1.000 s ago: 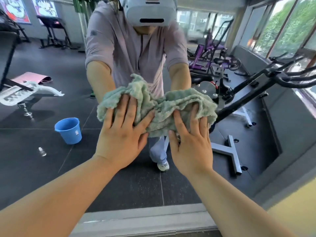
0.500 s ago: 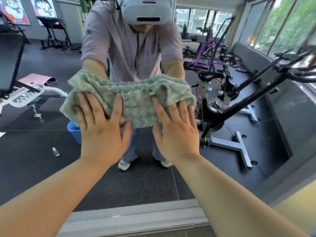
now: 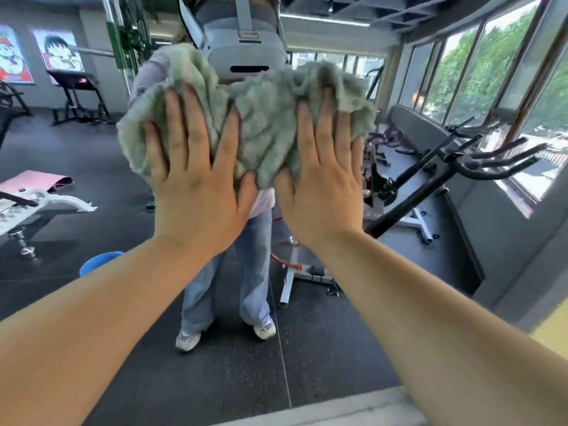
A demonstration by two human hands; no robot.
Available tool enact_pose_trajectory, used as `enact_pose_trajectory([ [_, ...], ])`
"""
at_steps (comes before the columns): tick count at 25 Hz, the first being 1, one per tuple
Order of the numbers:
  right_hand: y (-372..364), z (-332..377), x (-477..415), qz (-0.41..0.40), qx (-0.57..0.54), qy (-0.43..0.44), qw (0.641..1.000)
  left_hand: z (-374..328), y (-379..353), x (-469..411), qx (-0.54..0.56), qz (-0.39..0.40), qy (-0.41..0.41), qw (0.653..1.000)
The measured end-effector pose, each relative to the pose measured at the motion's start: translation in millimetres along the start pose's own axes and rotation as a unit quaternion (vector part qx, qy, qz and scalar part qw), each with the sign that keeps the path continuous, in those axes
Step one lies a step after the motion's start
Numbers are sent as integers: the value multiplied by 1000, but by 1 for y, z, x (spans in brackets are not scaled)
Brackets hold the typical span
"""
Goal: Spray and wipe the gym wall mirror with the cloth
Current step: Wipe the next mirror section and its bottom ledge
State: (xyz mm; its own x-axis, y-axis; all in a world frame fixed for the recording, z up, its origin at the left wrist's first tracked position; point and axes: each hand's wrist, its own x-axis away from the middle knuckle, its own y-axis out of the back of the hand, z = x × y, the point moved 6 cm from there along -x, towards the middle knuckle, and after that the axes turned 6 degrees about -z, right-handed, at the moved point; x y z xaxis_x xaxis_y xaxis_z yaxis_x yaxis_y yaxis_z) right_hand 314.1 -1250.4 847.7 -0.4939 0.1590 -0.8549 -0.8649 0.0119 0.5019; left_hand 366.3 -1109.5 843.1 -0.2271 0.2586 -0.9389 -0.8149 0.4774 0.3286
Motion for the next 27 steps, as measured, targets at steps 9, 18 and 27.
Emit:
enact_pose_trajectory([
  [9,-38,-106,134,110,33,-59,992,-84,-41,95,24,90,-153,984],
  [18,-19,-164,142,171,-95,-206,959,-188,-66,75,53,72,-178,980],
  [27,-26,-175,134,74,-94,-210,970,-163,-64,97,43,75,-199,976],
])
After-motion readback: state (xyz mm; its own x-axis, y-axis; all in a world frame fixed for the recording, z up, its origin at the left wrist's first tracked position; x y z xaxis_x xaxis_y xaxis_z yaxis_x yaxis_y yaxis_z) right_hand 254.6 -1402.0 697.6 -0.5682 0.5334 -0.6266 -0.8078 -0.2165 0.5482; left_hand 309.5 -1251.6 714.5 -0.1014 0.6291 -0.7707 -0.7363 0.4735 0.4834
